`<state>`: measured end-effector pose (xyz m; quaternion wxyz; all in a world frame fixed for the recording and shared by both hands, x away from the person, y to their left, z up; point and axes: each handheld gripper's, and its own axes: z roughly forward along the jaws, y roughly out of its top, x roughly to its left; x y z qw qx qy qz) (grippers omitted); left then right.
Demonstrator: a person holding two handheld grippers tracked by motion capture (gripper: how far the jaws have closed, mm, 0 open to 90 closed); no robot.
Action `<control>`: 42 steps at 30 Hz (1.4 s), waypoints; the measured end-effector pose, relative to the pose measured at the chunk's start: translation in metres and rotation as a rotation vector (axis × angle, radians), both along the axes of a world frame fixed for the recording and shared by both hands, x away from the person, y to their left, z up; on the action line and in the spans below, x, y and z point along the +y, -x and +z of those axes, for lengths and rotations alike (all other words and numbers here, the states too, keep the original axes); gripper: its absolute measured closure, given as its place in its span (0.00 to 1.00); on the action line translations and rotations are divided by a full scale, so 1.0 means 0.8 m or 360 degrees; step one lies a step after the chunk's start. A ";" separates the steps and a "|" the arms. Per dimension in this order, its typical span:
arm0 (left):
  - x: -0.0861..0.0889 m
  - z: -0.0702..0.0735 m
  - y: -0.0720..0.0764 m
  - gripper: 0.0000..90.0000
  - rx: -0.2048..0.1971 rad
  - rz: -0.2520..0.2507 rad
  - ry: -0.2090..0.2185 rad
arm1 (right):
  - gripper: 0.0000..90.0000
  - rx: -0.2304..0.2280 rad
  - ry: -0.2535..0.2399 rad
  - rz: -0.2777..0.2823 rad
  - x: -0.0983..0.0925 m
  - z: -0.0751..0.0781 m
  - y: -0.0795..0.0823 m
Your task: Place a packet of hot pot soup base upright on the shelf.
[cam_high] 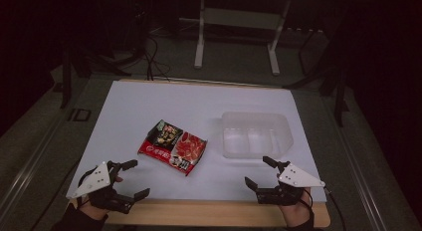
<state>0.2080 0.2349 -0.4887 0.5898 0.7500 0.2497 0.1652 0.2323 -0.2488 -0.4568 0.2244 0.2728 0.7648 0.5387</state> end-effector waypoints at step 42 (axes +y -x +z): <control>-0.006 0.040 -0.033 0.02 0.0084 0.0121 -0.0024 | 0.13 -0.0091 -0.0088 -0.0022 -0.001 0.012 0.012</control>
